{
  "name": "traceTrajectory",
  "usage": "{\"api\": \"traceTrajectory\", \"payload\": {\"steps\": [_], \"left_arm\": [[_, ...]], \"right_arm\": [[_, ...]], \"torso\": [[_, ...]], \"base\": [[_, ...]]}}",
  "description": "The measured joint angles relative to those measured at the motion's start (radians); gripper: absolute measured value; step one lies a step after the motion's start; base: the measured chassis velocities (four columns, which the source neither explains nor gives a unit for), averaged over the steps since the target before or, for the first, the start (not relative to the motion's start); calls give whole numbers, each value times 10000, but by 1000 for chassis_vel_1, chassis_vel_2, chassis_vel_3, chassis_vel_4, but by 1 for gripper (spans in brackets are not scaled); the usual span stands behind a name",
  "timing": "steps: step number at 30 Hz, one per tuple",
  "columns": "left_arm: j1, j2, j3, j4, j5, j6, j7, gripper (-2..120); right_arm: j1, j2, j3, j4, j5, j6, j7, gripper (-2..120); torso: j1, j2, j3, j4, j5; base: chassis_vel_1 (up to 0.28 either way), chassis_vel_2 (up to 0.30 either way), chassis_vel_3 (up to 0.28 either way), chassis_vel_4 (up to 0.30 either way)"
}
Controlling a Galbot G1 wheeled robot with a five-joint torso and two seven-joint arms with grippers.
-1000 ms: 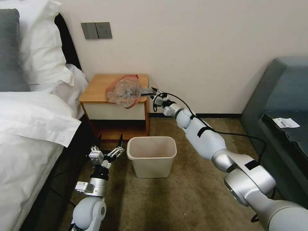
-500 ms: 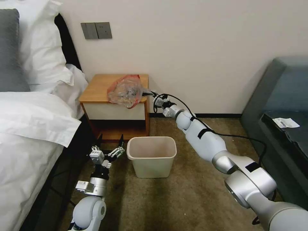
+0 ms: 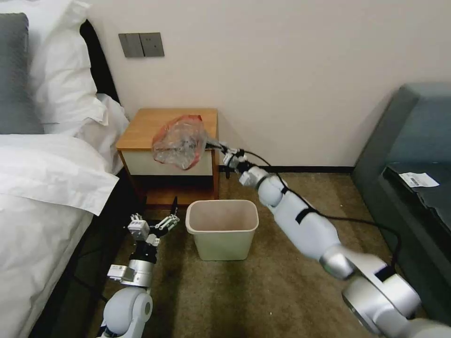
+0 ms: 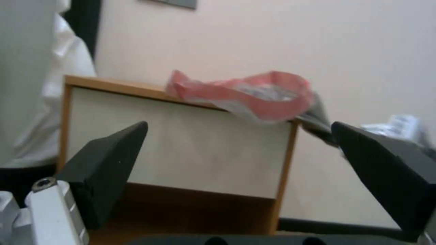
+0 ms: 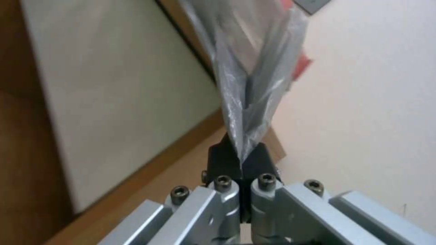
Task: Pick up the garbage bag from the table and place it over the trash can.
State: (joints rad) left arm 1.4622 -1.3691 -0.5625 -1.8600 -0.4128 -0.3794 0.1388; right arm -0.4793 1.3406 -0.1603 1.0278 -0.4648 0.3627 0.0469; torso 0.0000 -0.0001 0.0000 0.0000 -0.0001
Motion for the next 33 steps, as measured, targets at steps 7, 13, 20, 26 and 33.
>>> {"api": "traceTrajectory", "payload": {"steps": [7, 13, 20, 26, 33], "left_arm": [[61, 91, -362, -877, -372, 269, -336, 100], [62, 69, -299, -911, -364, 334, -358, 100], [64, -84, -171, -858, -260, 412, -590, 100], [81, -76, -127, -831, -217, 450, -596, 100], [67, -88, -17, -889, -153, 554, -585, 100]], "right_arm": [[-834, -452, 32, 1080, -33, -1, -21, 0], [-1258, -797, 48, 1829, -102, 27, -82, 0], [-2312, -1405, -13, 3059, -163, 0, -109, 0], [-3195, -1638, 105, 3543, -376, 73, -185, 0], [-3503, -1884, 113, 3905, -473, 176, -258, 0]], "torso": [[0, 0, 0, 0, 3], [0, 2, -1, 0, 1], [-1, 2, -1, 0, 1], [0, 1, -1, -1, 3], [0, 1, 0, -2, 1]], "base": [[0, 0, 0, 0], [0, 0, 0, 0], [0, 0, 0, 0], [0, 0, 0, 0], [0, 0, 0, 0]]}}
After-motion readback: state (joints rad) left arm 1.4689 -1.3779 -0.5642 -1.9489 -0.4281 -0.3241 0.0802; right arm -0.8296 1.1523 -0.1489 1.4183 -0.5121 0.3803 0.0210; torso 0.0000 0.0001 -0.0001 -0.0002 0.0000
